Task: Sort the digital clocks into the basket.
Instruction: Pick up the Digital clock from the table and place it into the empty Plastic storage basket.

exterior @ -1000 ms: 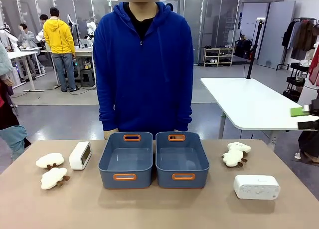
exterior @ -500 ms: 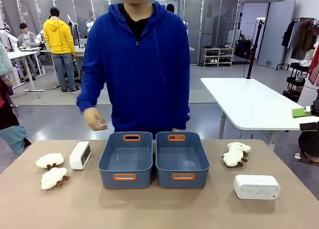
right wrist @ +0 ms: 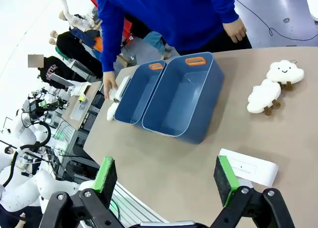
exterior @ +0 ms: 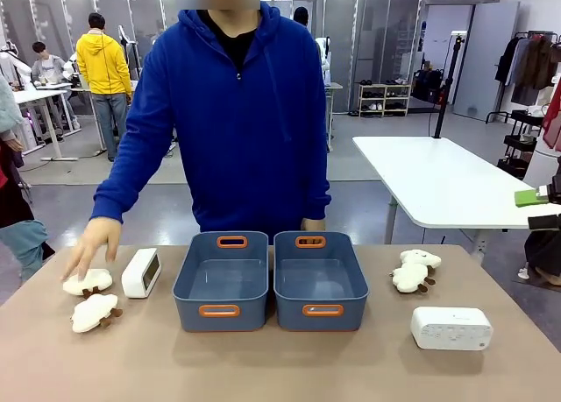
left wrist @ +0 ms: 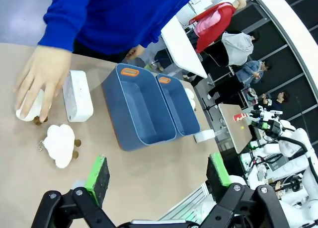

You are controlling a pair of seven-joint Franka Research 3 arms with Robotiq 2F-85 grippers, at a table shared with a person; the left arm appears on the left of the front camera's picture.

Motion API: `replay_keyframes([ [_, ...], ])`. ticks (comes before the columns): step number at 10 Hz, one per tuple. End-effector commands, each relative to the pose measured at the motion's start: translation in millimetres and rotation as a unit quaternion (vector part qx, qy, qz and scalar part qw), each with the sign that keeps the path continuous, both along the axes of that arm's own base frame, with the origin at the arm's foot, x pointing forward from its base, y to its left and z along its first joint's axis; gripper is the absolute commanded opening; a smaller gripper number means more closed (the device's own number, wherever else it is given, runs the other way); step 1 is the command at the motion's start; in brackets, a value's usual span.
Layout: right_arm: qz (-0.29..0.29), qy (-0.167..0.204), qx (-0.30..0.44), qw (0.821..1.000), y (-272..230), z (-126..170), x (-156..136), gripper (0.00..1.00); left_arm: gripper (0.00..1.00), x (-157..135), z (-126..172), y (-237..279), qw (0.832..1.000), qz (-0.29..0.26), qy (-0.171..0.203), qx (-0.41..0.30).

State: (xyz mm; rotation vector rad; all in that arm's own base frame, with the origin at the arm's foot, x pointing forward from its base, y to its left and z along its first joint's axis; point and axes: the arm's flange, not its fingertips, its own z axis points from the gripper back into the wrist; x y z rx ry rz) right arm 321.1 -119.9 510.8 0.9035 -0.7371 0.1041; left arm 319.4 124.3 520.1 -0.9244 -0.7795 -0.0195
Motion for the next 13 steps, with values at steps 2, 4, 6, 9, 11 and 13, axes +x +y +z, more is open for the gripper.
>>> replay_keyframes([
  [2, 0.006, -0.013, 0.001, 1.000, -0.6, -2.0, 3.0, 1.00, 1.00, 4.6, 0.1, 0.8, 1.000, -0.007, -0.016, -0.006],
  [4, 0.006, -0.013, 0.001, 1.000, -0.6, -2.0, 3.0, 1.00, 1.00, 4.6, 0.1, 0.8, 1.000, -0.007, -0.016, -0.006],
  [6, 0.006, -0.013, 0.001, 1.000, -0.6, -2.0, 3.0, 1.00, 1.00, 4.6, 0.1, 0.8, 1.000, -0.007, -0.016, -0.006],
  [9, 0.006, -0.013, 0.001, 1.000, -0.6, -2.0, 3.0, 1.00, 1.00, 4.6, 0.1, 0.8, 1.000, -0.007, -0.016, -0.006],
  [11, 0.006, -0.013, 0.001, 1.000, -0.6, -2.0, 3.0, 1.00, 1.00, 4.6, 0.1, 0.8, 1.000, -0.007, -0.016, -0.006],
  [13, 0.006, -0.013, 0.001, 1.000, -0.6, -2.0, 3.0, 1.00, 1.00, 4.6, 0.1, 0.8, 1.000, -0.007, -0.016, -0.006],
])
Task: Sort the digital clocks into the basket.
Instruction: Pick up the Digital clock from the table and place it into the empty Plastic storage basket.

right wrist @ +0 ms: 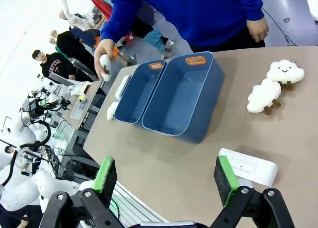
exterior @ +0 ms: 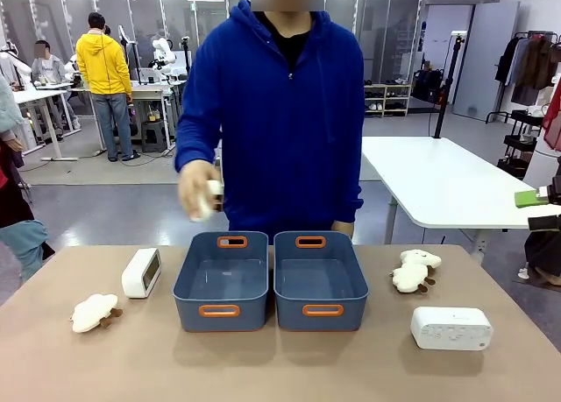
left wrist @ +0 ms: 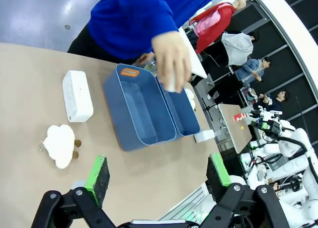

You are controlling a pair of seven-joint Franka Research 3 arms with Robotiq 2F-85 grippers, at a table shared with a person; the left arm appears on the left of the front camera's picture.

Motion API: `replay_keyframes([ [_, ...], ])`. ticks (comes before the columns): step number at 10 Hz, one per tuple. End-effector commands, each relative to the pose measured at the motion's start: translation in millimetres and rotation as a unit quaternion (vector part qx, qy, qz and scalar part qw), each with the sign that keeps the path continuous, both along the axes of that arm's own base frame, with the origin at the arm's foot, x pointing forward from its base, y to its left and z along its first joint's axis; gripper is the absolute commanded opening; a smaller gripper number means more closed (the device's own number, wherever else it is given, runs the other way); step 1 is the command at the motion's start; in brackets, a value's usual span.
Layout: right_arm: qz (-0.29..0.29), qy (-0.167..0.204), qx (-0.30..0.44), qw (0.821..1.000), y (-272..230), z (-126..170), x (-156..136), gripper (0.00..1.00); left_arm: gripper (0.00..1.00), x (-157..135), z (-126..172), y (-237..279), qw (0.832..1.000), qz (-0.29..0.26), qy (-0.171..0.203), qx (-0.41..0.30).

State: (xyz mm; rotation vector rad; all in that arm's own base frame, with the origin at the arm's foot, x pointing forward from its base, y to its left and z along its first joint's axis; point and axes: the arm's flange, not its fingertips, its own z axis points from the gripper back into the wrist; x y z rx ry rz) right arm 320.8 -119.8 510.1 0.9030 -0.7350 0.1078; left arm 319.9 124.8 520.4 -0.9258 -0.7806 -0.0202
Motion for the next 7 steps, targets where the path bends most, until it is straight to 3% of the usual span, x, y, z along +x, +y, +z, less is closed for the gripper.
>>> replay_keyframes([
  [1, 0.004, -0.013, 0.002, 1.000, -0.7, -1.3, 3.3, 1.00, 1.00, 4.1, -0.2, 0.2, 1.000, -0.007, -0.016, -0.005],
  [7, 0.004, -0.013, 0.002, 1.000, -0.7, -1.3, 3.3, 1.00, 1.00, 4.1, -0.2, 0.2, 1.000, -0.007, -0.016, -0.005],
])
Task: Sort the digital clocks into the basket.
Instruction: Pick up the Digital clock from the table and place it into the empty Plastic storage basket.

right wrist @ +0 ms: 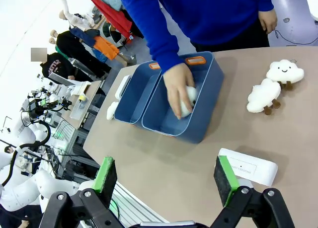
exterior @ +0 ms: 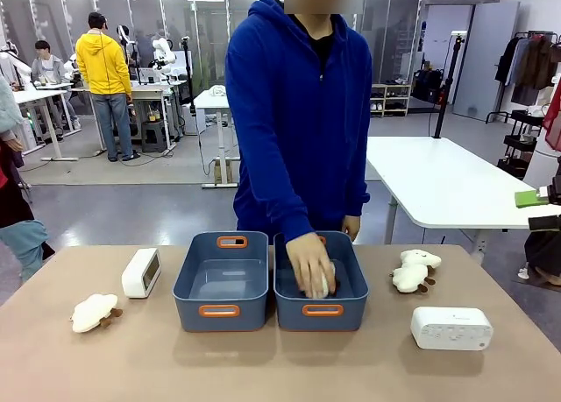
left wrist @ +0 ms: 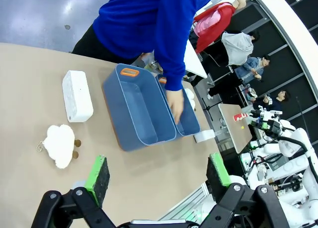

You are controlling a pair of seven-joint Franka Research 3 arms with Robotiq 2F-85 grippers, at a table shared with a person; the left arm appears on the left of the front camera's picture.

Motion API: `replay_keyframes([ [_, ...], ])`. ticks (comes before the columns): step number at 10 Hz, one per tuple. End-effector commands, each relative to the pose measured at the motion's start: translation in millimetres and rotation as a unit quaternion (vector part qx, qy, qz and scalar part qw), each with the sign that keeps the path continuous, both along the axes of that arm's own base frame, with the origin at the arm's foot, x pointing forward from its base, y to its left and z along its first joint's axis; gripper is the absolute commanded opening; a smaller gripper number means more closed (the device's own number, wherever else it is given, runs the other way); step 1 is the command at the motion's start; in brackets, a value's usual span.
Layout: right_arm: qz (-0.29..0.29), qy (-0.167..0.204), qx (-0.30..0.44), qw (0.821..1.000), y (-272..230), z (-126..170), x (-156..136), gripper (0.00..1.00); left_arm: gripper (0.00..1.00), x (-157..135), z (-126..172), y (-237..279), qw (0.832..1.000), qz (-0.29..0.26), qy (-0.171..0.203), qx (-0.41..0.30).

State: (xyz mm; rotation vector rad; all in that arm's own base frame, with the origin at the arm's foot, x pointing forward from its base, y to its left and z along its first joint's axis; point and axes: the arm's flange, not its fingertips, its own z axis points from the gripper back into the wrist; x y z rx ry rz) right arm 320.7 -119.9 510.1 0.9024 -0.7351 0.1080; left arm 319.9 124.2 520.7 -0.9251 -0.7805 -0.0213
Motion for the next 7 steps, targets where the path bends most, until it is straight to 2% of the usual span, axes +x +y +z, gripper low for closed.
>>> replay_keyframes([
  [1, 0.000, 0.000, 0.000, 1.000, 0, 0, 0, 1.00, 1.00, 4, -1, 1, 1.000, -0.007, -0.016, -0.005],
  [2, 0.025, -0.031, -0.105, 0.994, 7, 3, 11, 1.00, 1.00, 4, -1, 1, 1.000, -0.007, -0.016, -0.005],
  [3, 0.084, -0.068, -0.280, 0.954, 12, 0, 30, 1.00, 1.00, 4, -1, 1, 1.000, -0.007, -0.016, -0.005],
  [4, 0.172, -0.095, -0.392, 0.899, 22, -3, 47, 1.00, 1.00, 4, -1, 1, 1.000, -0.007, -0.016, -0.005],
  [5, 0.229, -0.134, -0.445, 0.855, 34, -5, 60, 1.00, 1.00, 4, -1, 1, 1.000, -0.007, -0.016, -0.005],
  [6, 0.257, -0.156, -0.489, 0.819, 51, -6, 69, 1.00, 1.00, 4, -1, 1, 1.000, -0.007, -0.016, -0.005],
  [7, 0.305, -0.148, -0.520, 0.784, 71, -13, 75, 1.00, 1.00, 4, -1, 1, 1.000, -0.007, -0.016, -0.005],
])
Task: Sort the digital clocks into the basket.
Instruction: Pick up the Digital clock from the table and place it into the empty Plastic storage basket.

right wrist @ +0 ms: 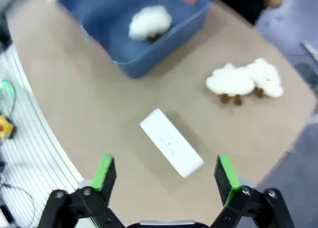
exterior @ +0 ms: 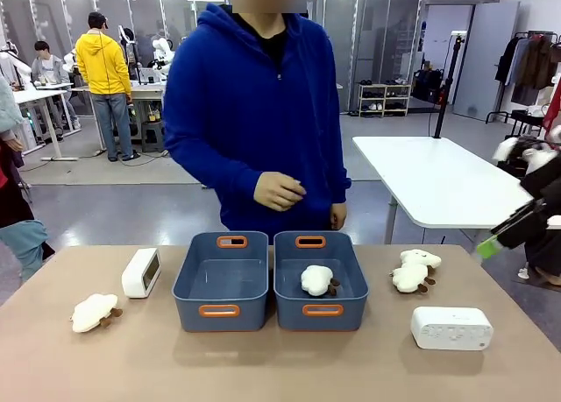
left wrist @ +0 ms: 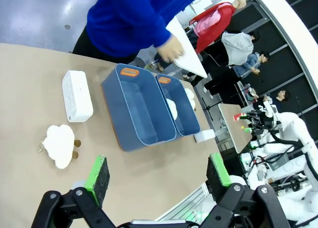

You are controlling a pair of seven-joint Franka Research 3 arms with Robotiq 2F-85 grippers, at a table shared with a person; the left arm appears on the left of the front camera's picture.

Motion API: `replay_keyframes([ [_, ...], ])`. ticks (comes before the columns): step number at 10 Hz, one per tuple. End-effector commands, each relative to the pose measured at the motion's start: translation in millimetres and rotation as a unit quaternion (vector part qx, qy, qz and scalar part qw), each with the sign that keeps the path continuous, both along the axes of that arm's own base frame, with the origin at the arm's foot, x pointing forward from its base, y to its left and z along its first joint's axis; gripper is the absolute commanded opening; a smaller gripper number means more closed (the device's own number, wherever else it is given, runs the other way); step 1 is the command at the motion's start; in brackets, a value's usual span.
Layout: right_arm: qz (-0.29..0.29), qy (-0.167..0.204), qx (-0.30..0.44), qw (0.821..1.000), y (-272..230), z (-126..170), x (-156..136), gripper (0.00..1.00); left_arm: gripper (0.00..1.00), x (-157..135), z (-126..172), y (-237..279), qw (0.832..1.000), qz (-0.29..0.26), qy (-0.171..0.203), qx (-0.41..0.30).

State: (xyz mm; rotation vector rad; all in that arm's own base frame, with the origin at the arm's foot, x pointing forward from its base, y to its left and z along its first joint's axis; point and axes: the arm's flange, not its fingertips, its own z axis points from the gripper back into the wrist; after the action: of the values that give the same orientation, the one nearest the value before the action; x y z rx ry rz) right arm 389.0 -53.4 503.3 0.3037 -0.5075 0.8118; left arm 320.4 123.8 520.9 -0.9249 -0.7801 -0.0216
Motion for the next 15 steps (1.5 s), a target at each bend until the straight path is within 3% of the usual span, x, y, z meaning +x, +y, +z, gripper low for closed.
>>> replay_keyframes([
  [1, 0.174, -0.053, -0.204, 0.962, 24, -22, 15, 1.00, 1.00, 4, -1, 1, 1.000, -0.007, -0.016, -0.006],
  [3, 0.249, -0.030, -0.258, 0.933, 46, -41, 23, 1.00, 1.00, 4, -1, 1, 1.000, -0.007, -0.016, -0.006],
  [5, 0.297, -0.011, -0.251, 0.921, 57, -60, 26, 1.00, 1.00, 4, -1, 1, 1.000, -0.007, -0.016, -0.006],
  [7, 0.316, 0.004, -0.222, 0.923, 62, -88, 28, 1.00, 1.00, 4, -1, 1, 1.000, -0.007, -0.016, -0.006],
  [13, 0.313, -0.018, -0.212, 0.926, 58, -150, 47, 1.00, 1.00, 4, -1, 1, 1.000, -0.007, -0.016, -0.006],
  [15, 0.308, -0.004, -0.203, 0.929, 62, -169, 55, 1.00, 1.00, 4, -1, 1, 1.000, -0.007, -0.016, -0.006],
])
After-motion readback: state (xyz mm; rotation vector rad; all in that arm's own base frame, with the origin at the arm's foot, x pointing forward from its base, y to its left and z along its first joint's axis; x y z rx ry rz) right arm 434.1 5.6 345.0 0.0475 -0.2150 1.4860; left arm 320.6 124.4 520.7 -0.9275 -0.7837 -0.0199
